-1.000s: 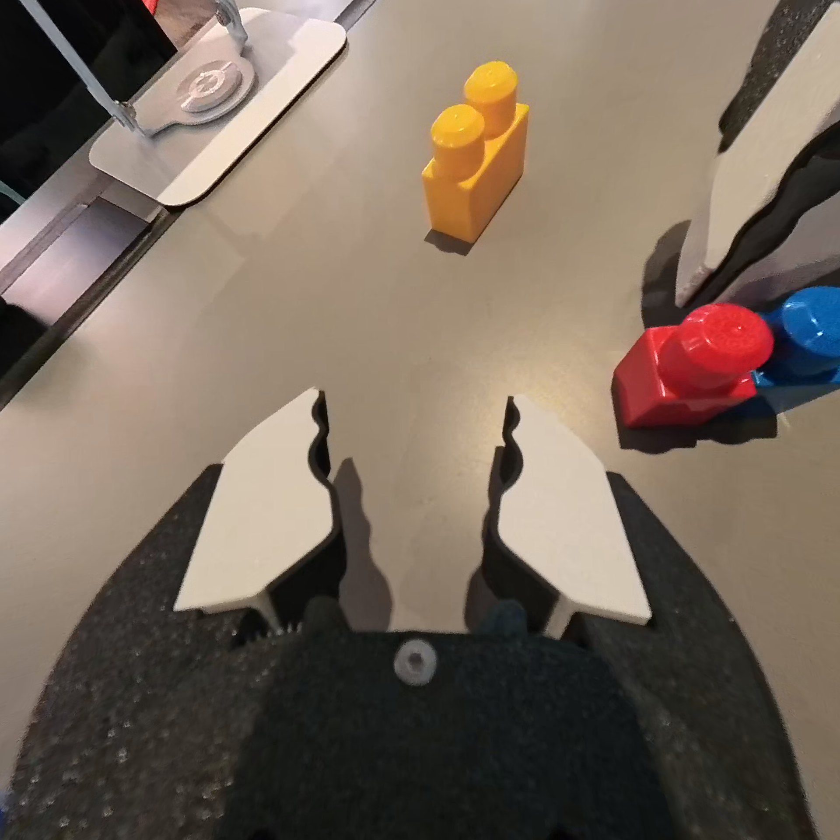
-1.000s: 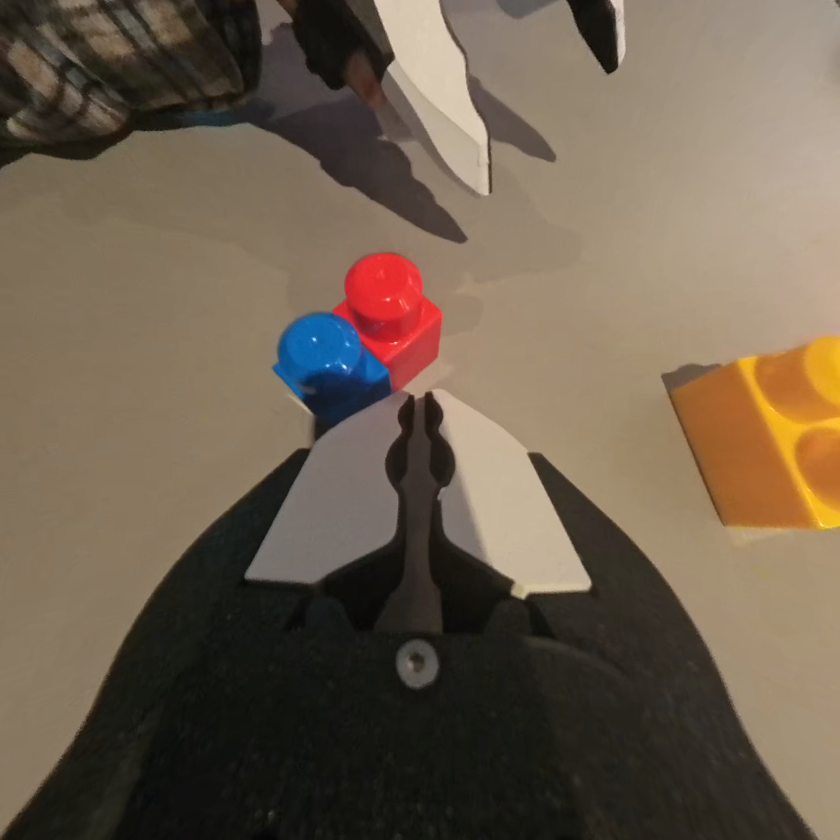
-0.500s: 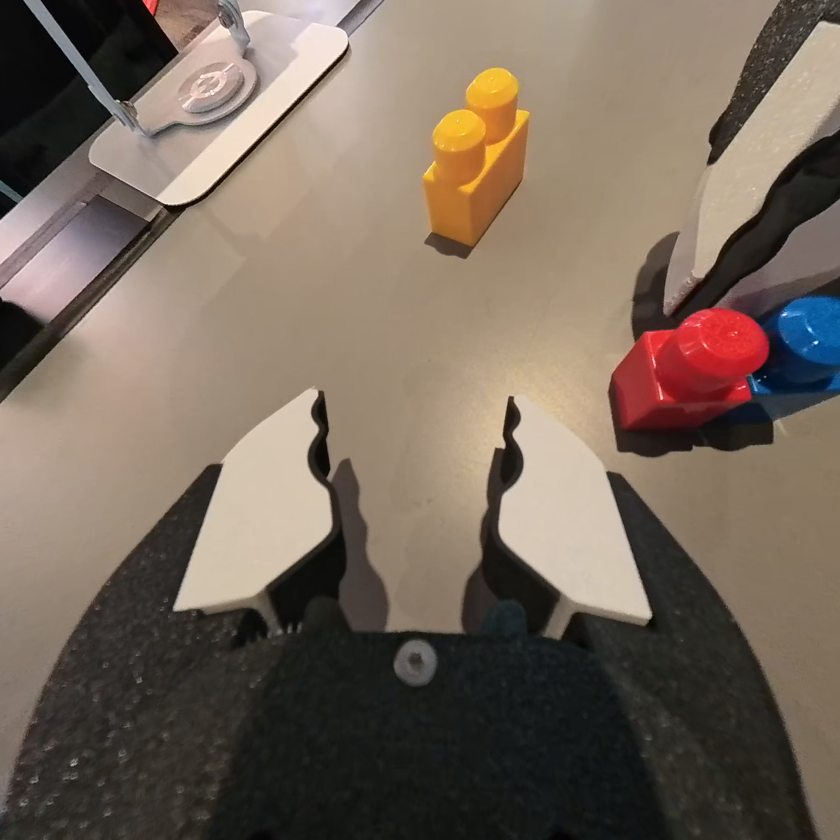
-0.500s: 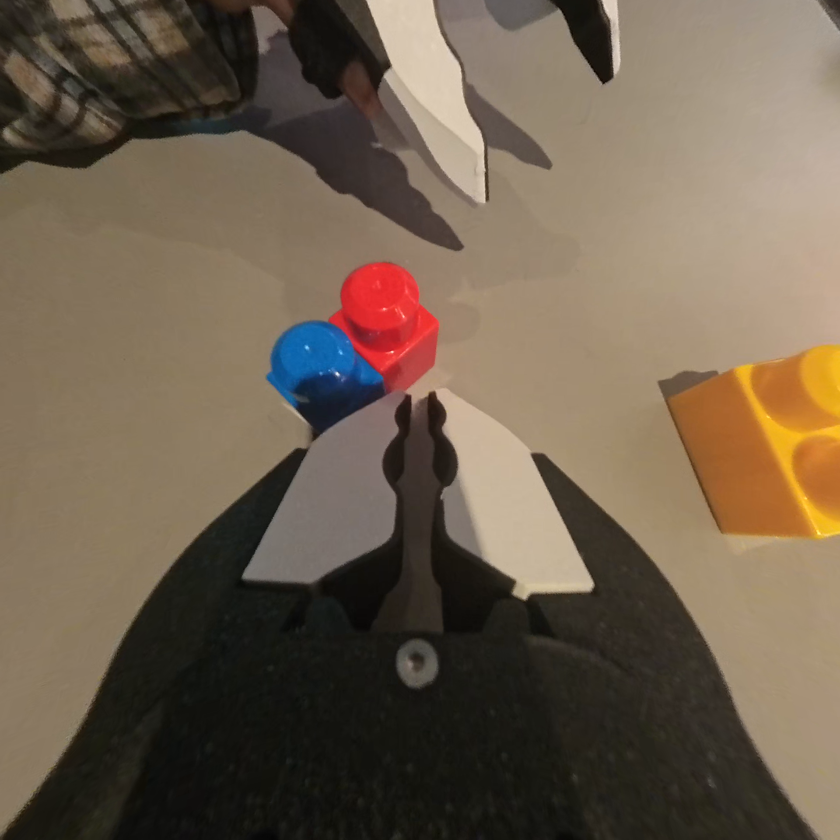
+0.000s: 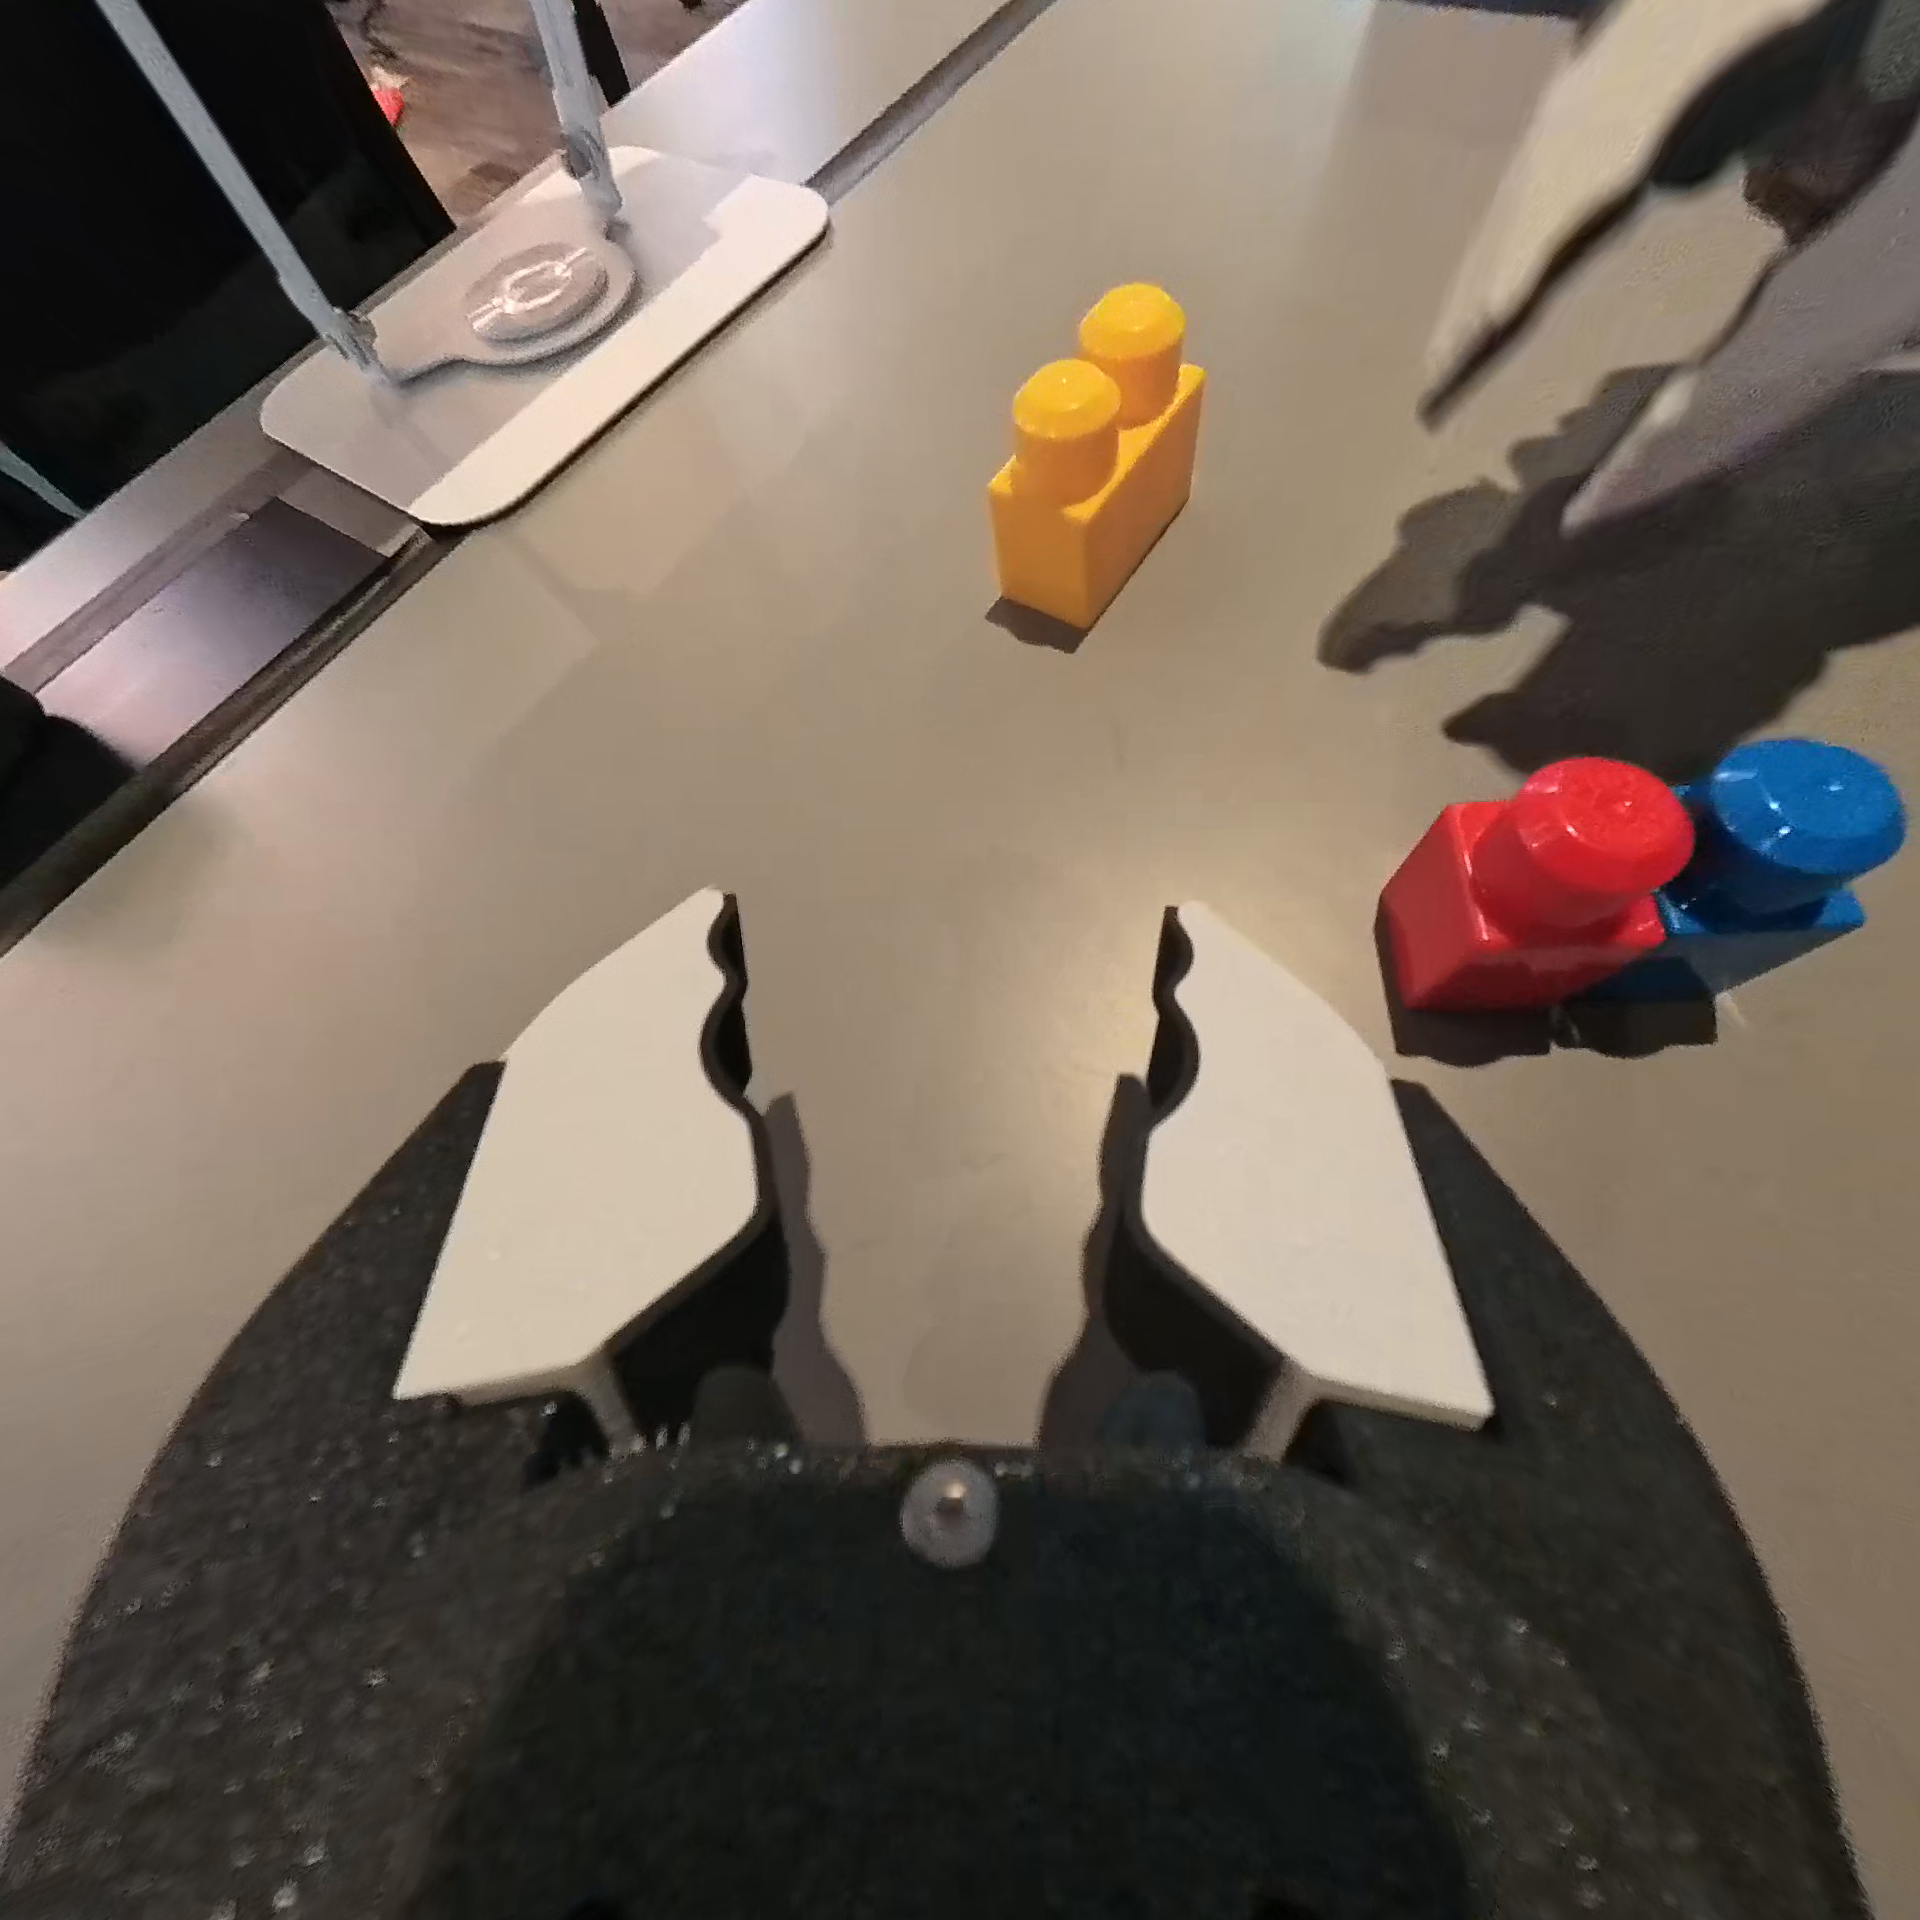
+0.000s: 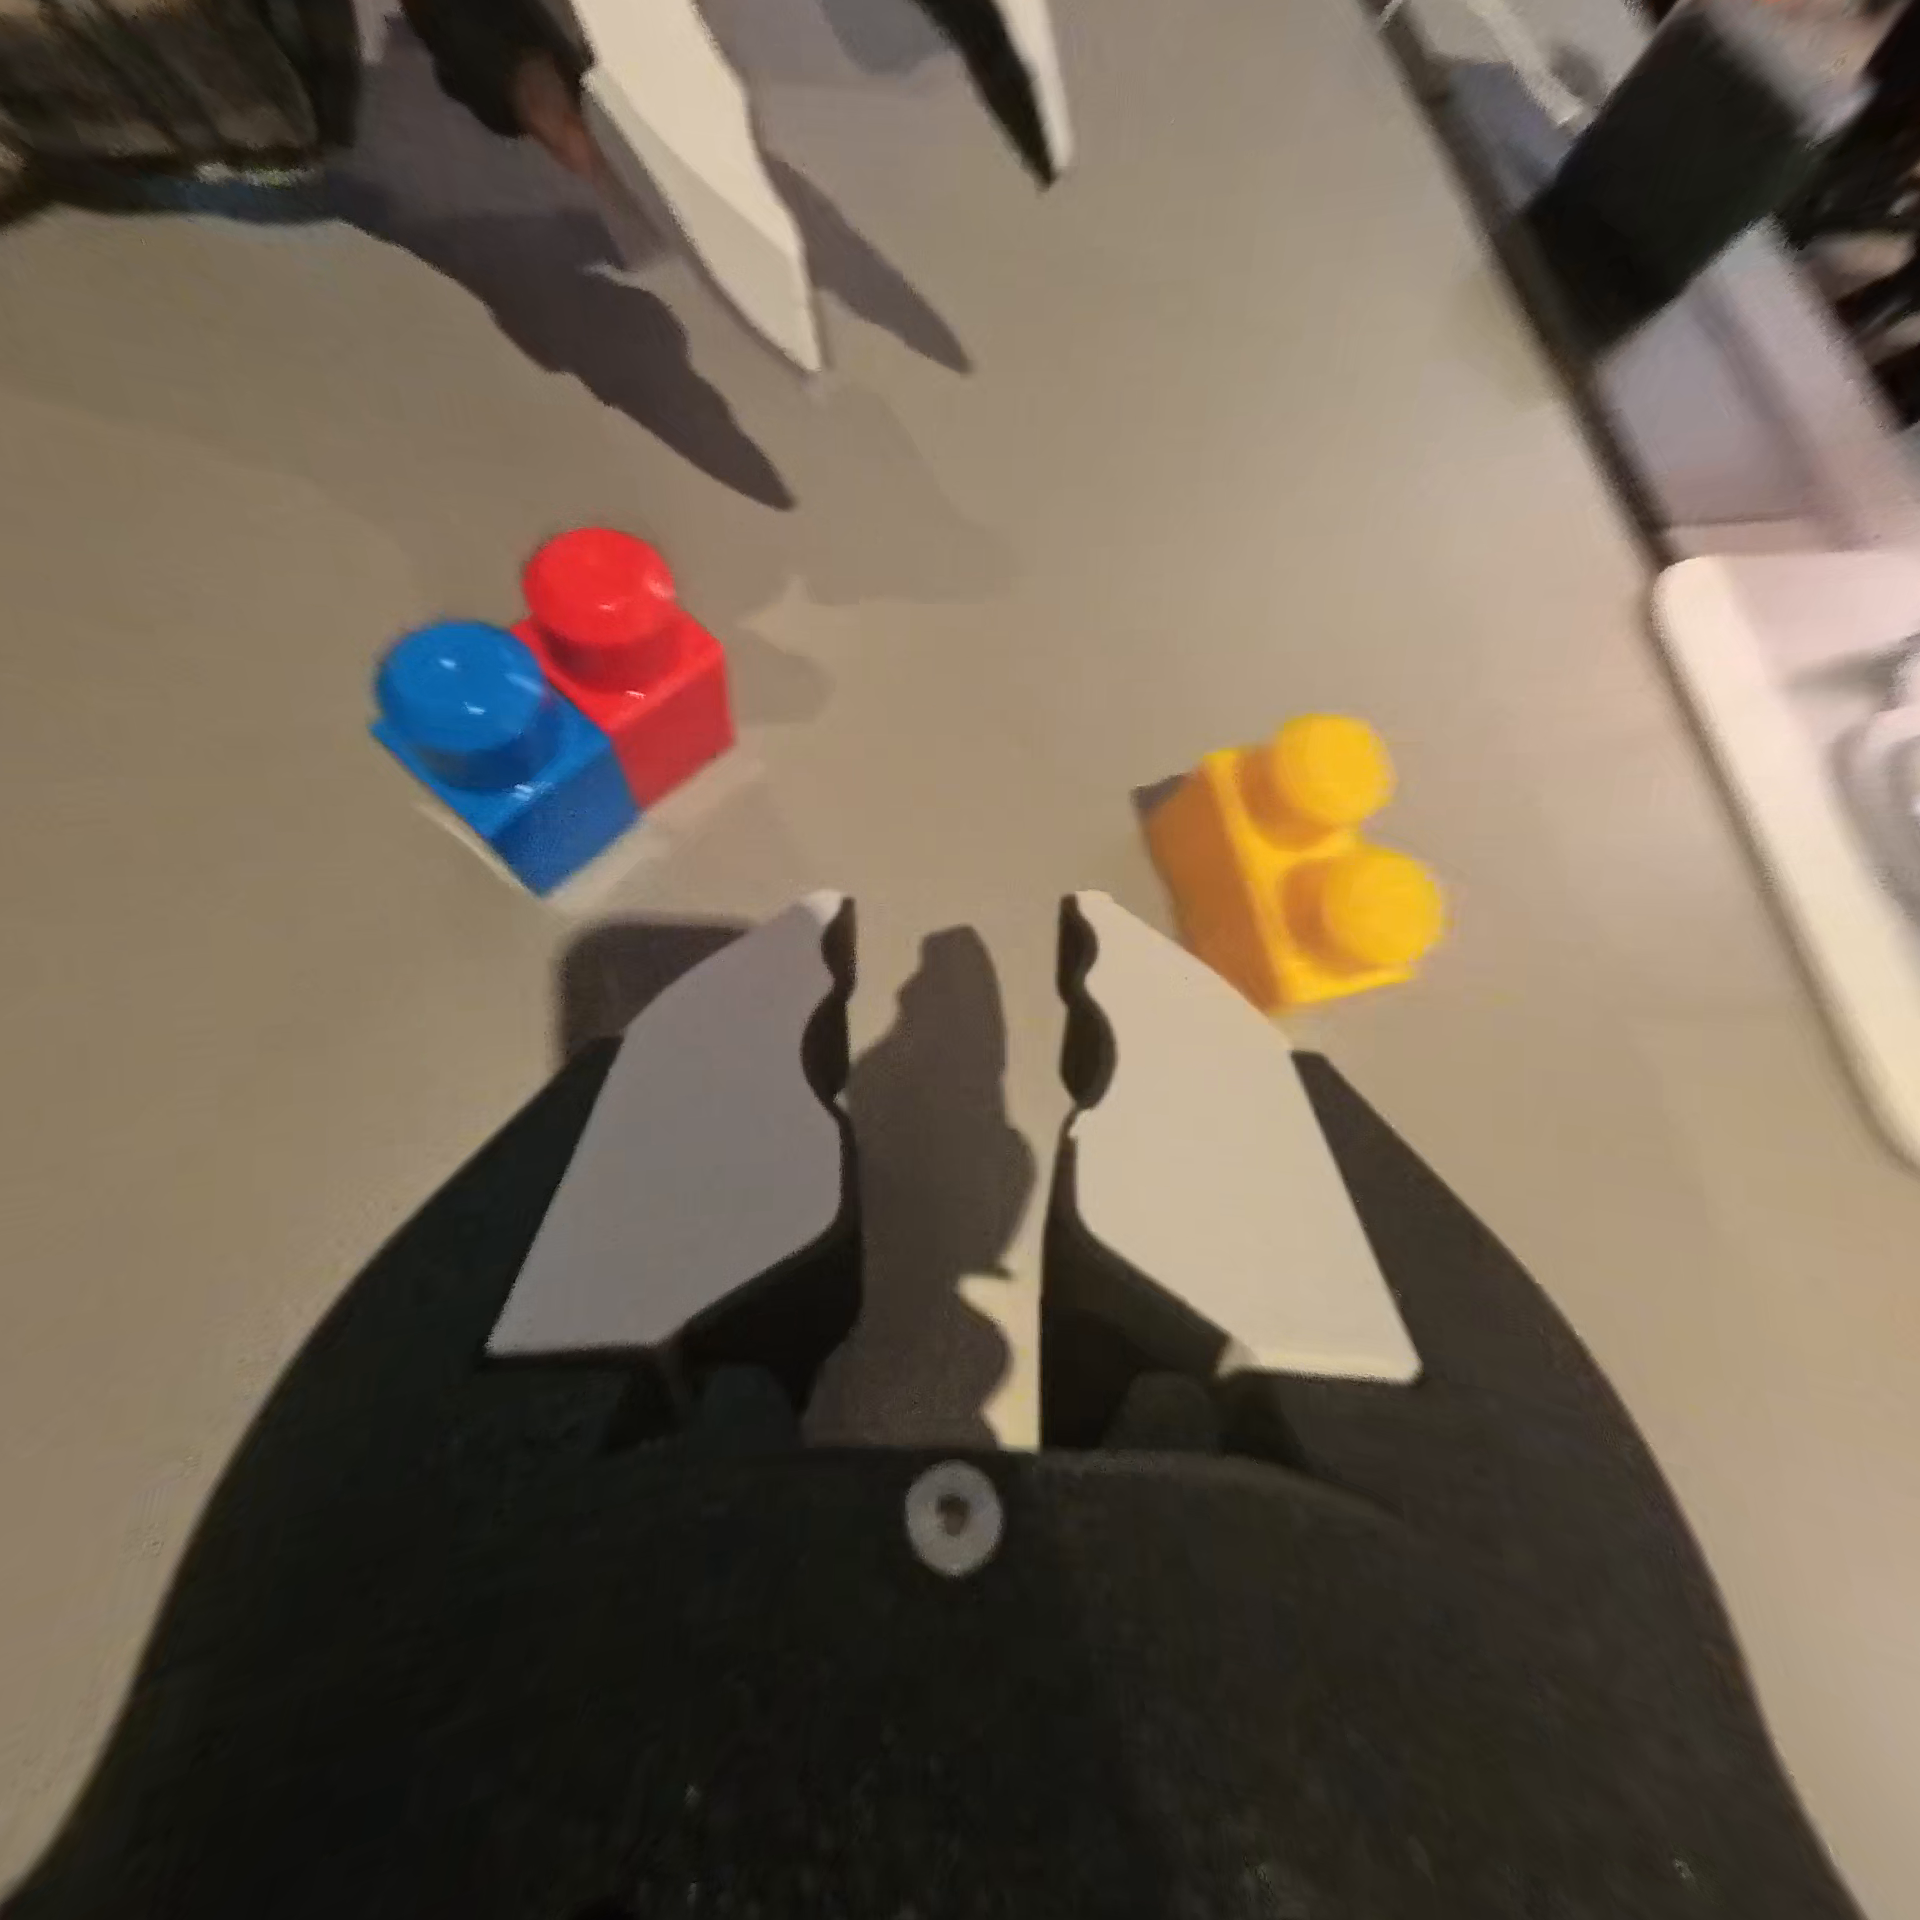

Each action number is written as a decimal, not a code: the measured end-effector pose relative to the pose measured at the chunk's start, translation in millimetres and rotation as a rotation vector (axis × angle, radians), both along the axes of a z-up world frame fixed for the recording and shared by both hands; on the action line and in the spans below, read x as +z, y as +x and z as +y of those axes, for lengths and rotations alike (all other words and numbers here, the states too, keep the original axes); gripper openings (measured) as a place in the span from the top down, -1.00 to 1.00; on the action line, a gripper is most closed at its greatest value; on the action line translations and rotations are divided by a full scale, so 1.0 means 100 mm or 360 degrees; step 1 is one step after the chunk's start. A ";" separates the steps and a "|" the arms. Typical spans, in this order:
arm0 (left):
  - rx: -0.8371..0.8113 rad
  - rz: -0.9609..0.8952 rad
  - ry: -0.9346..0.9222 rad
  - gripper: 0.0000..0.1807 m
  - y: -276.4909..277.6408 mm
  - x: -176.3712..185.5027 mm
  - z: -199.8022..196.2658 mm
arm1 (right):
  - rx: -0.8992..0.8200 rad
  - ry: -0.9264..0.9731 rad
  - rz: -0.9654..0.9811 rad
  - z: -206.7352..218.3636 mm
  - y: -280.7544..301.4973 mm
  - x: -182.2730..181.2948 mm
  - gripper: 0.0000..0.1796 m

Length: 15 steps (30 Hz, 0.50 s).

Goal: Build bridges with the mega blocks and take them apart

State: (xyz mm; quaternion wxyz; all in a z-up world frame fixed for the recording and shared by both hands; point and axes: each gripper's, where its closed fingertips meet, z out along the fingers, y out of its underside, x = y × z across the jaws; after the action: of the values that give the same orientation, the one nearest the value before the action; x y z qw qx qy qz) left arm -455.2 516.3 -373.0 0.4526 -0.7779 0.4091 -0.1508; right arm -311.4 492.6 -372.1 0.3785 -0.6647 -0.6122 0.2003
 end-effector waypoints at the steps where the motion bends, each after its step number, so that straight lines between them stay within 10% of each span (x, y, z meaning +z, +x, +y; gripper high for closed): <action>1: -0.0003 -0.0019 -0.0002 0.16 0.00 0.01 0.00 | 0.0036 0.0067 -0.0035 0.10 0.06 0.12 0.53; 8: -0.0039 -0.0035 -0.0001 0.16 -0.01 0.01 -0.01 | 0.0379 -0.0053 -0.0503 0.61 0.13 0.32 0.27; 15: -0.0024 -0.0027 -0.0023 0.16 -0.06 -0.03 0.01 | 0.0518 -0.0263 -0.0888 0.85 -0.03 0.01 0.45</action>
State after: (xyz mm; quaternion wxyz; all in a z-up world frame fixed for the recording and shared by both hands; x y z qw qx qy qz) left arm -460.9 517.8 -376.5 0.4492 -0.7767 0.4100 -0.1638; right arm -314.3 577.4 -371.3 0.1040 -0.6158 -0.7721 0.1175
